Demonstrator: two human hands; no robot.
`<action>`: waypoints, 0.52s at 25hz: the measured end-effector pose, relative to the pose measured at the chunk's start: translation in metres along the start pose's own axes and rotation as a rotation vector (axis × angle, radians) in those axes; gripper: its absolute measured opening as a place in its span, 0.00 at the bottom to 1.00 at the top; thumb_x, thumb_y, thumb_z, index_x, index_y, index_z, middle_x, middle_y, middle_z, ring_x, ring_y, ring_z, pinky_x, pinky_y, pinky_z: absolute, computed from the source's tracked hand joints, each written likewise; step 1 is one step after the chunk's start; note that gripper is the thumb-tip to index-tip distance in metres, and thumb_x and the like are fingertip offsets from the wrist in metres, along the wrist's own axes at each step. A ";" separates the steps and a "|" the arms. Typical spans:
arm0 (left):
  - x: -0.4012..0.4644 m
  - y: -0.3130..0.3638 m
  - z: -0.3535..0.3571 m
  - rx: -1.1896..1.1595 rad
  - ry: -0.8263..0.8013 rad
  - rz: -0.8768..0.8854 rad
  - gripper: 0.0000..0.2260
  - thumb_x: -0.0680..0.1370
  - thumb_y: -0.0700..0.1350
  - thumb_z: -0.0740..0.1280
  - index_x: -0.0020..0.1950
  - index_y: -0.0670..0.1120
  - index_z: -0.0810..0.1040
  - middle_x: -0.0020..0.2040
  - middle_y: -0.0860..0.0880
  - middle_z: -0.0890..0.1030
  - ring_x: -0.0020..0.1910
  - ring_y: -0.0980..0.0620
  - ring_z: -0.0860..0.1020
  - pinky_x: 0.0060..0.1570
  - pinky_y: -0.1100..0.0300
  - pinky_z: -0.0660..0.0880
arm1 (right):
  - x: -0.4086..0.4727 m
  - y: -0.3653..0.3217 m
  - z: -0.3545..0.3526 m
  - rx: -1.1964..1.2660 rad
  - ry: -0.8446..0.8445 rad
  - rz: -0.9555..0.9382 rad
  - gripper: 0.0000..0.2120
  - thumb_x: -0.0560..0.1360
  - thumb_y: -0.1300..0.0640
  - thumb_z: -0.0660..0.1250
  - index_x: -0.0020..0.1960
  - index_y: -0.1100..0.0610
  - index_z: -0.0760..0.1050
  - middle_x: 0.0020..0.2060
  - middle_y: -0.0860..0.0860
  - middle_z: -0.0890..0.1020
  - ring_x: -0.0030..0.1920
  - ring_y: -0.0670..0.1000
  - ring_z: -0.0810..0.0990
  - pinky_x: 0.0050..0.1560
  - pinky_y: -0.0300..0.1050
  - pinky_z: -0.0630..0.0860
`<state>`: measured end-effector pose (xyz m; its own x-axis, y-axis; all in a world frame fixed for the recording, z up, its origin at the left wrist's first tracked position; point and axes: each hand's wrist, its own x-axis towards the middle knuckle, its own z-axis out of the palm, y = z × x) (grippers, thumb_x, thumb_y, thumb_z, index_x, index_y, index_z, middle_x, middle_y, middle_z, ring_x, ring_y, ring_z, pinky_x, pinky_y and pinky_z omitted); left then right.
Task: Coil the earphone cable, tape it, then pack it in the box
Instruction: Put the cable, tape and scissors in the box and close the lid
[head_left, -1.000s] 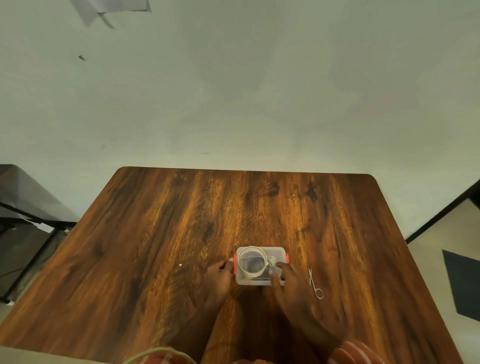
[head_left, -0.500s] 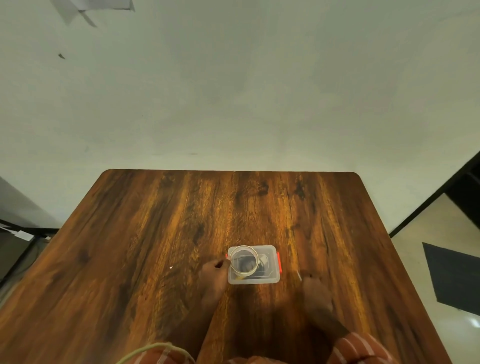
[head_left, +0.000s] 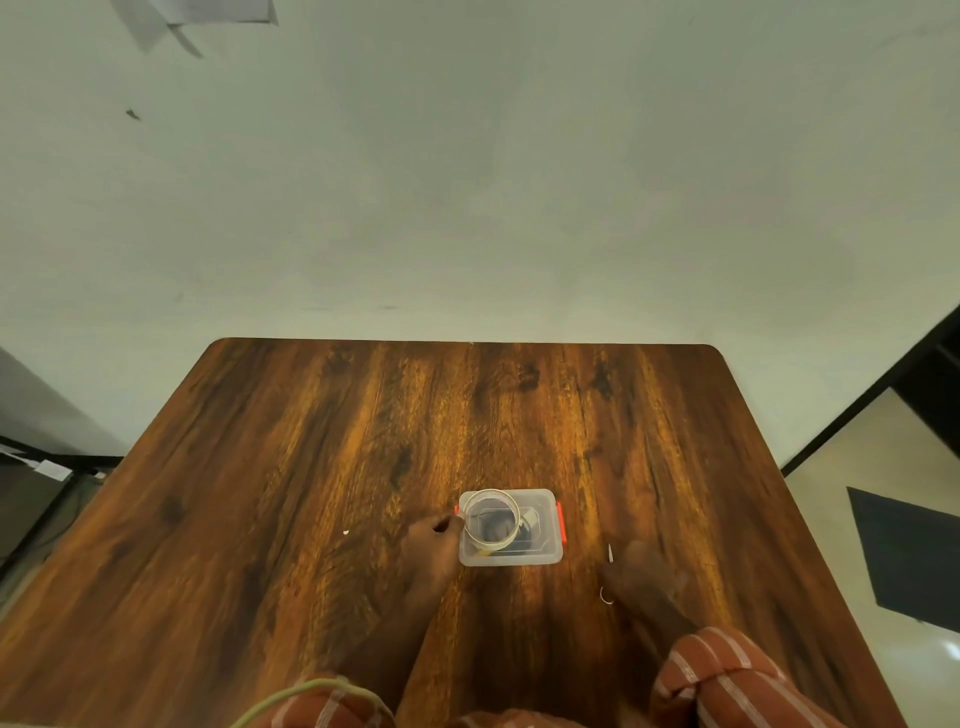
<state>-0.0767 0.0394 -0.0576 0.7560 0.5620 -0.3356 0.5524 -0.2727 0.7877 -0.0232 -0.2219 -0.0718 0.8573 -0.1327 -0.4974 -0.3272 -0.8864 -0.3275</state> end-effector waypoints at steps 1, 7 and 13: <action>0.000 0.001 -0.001 -0.010 -0.003 0.006 0.11 0.80 0.47 0.66 0.54 0.43 0.85 0.50 0.45 0.86 0.46 0.50 0.82 0.45 0.59 0.78 | 0.002 0.002 0.003 -0.015 0.009 0.010 0.12 0.76 0.46 0.67 0.49 0.55 0.79 0.41 0.49 0.82 0.44 0.47 0.81 0.48 0.47 0.73; 0.003 0.002 -0.002 -0.007 0.016 0.036 0.11 0.78 0.45 0.69 0.58 0.43 0.84 0.54 0.45 0.86 0.49 0.49 0.82 0.51 0.55 0.78 | 0.008 -0.008 -0.001 0.252 -0.049 0.002 0.08 0.77 0.50 0.68 0.43 0.53 0.80 0.39 0.51 0.84 0.39 0.47 0.83 0.39 0.45 0.78; 0.006 0.002 0.000 0.001 0.000 0.015 0.11 0.78 0.46 0.69 0.58 0.43 0.84 0.55 0.45 0.85 0.50 0.48 0.83 0.53 0.51 0.81 | 0.012 -0.063 -0.041 0.480 -0.131 -0.319 0.13 0.75 0.59 0.72 0.32 0.55 0.80 0.27 0.49 0.82 0.28 0.46 0.79 0.30 0.37 0.73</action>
<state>-0.0711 0.0421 -0.0577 0.7643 0.5579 -0.3233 0.5409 -0.2818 0.7925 0.0241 -0.1854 -0.0240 0.8965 0.1903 -0.4001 -0.2309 -0.5700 -0.7885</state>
